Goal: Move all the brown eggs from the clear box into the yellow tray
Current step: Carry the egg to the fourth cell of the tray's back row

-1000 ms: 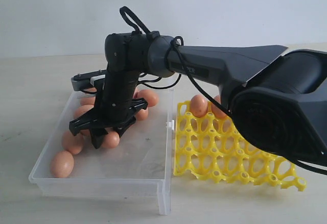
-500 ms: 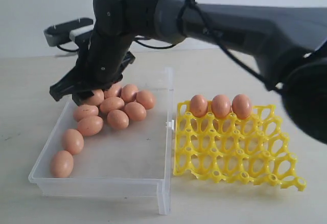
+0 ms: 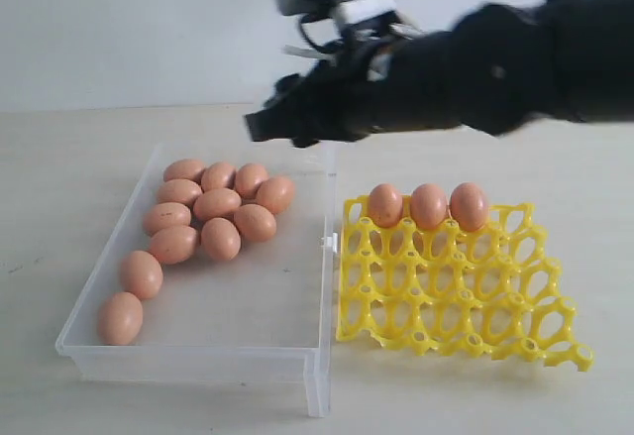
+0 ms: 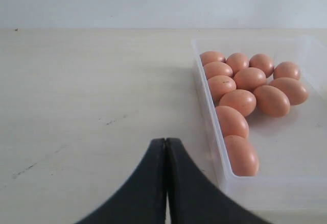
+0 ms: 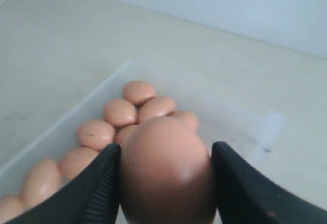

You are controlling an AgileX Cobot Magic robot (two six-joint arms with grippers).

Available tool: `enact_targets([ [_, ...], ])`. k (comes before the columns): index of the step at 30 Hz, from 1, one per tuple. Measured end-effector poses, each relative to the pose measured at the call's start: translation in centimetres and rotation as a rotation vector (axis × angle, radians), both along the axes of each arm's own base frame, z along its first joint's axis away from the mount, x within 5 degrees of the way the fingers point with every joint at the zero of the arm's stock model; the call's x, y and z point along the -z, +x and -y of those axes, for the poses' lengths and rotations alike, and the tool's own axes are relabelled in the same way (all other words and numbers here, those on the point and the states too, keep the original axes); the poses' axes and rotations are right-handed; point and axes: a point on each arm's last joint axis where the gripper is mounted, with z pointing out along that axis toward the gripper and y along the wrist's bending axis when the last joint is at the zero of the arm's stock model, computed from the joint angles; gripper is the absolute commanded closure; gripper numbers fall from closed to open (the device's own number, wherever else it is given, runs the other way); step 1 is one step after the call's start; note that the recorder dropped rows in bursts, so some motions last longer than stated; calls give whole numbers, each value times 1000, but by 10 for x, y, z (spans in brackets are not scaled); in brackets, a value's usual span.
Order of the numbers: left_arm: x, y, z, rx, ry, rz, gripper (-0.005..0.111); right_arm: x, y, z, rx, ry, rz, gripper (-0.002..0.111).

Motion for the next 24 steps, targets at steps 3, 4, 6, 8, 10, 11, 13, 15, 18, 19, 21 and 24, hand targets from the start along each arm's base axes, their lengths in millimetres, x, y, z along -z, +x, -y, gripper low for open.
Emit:
enact_targets([
  [3, 0, 0, 0, 0, 0, 0, 107, 21, -6, 46, 148, 40, 17, 108],
  [4, 0, 0, 0, 0, 0, 0, 107, 26, -6, 57, 190, 49, 20, 108],
  [6, 0, 0, 0, 0, 0, 0, 107, 38, -5, 83, 276, 43, 15, 107],
  [8, 0, 0, 0, 0, 0, 0, 107, 46, -2, 104, 347, 35, 11, 103],
  [10, 0, 0, 0, 0, 0, 0, 107, 52, 3, 124, 413, 27, 0, 100],
  [11, 0, 0, 0, 0, 0, 0, 107, 54, 6, 132, 443, 27, -1, 98],
  [13, 0, 0, 0, 0, 0, 0, 107, 58, 11, 144, 489, 26, -5, 97],
  [15, 0, 0, 0, 0, 0, 0, 107, 62, 14, 153, 524, 28, -20, 97],
  [18, 0, 0, 0, 0, 0, 0, 107, 72, 17, 161, 558, 36, -62, 97],
  [19, 0, 0, 0, 0, 0, 0, 107, 76, 18, 163, 564, 33, -77, 97],
  [21, 0, 0, 0, 0, 0, 0, 107, 84, 19, 164, 564, 18, -105, 97],
  [24, 0, 0, 0, 0, 0, 0, 107, 93, 20, 165, 563, 0, -137, 97],
])
